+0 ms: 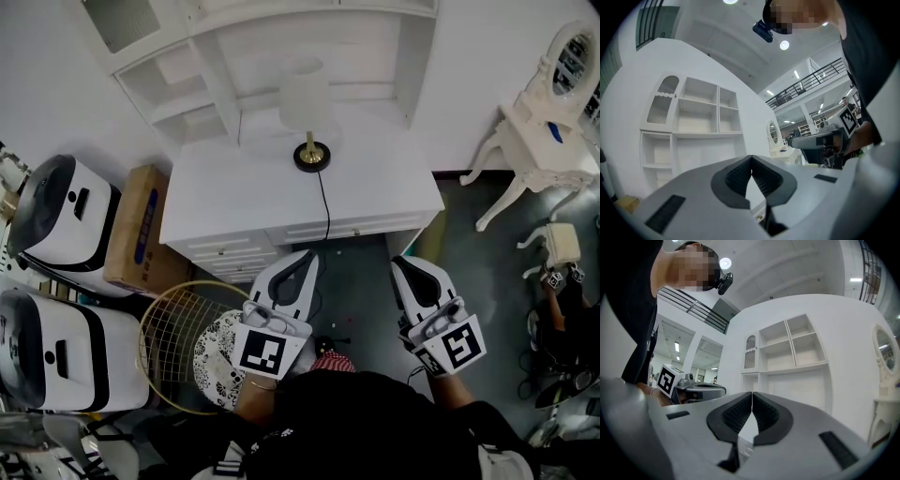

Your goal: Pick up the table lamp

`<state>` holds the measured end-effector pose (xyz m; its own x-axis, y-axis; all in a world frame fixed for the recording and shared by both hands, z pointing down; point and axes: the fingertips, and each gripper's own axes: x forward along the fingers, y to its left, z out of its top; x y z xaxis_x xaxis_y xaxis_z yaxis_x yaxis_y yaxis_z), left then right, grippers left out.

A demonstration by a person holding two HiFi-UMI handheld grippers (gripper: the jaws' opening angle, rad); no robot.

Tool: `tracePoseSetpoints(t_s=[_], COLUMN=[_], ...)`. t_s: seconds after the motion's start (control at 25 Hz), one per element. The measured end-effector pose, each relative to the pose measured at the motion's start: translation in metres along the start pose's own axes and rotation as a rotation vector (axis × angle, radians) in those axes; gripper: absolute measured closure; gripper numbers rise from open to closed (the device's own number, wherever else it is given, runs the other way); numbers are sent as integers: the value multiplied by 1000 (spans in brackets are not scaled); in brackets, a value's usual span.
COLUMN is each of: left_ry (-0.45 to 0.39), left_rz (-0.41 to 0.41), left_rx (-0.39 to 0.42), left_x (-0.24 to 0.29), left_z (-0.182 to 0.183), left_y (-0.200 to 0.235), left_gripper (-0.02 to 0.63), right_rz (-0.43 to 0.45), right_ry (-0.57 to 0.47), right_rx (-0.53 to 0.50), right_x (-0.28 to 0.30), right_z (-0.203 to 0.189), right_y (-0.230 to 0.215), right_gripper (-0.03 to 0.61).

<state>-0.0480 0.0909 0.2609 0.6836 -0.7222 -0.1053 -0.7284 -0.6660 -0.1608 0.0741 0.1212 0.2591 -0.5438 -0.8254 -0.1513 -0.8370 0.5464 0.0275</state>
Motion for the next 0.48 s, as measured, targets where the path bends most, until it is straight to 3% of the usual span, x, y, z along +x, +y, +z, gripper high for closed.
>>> tracePoseSetpoints(t_s=[0.48], left_ry=[-21], left_rz=[-10], left_rx=[-90], left_x=[-7], left_z=[-12], left_y=[41], left_gripper=[604], right_rz=[3], right_ry=[-5], right_rx=[19], right_x=[40], right_z=[-10], right_y=[16], right_gripper=[561])
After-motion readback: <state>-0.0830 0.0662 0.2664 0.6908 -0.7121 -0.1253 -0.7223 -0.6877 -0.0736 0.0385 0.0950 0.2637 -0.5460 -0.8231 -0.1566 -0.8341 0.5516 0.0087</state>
